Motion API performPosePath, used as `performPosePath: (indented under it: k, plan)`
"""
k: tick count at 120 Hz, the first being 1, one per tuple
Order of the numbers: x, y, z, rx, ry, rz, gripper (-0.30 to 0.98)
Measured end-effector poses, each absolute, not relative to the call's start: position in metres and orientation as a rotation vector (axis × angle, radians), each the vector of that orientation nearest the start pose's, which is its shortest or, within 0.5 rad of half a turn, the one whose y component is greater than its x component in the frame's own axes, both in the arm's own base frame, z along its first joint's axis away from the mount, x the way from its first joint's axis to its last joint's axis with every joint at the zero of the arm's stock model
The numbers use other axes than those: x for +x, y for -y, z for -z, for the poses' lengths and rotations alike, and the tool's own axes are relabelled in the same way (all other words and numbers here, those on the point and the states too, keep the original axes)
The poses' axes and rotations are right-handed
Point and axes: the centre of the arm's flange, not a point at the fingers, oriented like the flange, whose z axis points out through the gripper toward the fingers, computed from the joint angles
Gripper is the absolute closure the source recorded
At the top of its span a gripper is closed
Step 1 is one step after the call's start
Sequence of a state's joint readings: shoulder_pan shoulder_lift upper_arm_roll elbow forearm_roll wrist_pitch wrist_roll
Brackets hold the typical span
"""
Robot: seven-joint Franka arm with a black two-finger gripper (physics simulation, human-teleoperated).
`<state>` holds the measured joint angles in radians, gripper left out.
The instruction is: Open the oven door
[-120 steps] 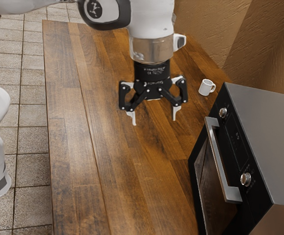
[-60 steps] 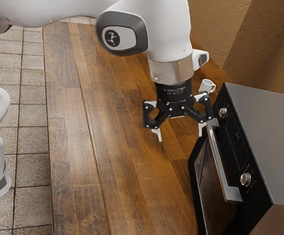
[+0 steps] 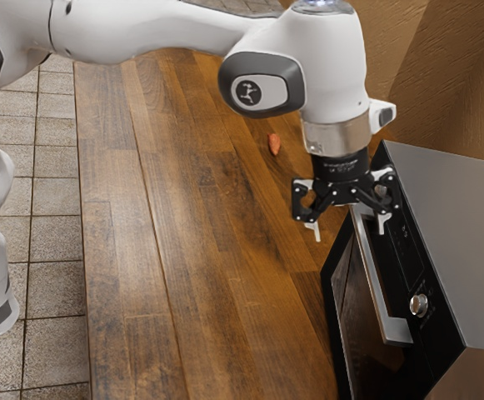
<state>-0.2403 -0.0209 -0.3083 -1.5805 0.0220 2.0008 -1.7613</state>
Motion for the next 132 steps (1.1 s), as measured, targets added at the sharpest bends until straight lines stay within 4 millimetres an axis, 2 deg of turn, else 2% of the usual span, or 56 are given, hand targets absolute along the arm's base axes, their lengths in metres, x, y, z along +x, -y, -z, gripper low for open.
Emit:
performPosePath:
  k: [49,99,132]
  plan:
    - [0.511,0.297,-0.672,-2.944,1.924,0.397,0.0]
    - [0.518,0.288,-0.635,-2.927,1.936,0.255,0.0]
    - [0.52,0.284,-0.618,-2.913,1.958,0.163,0.0]
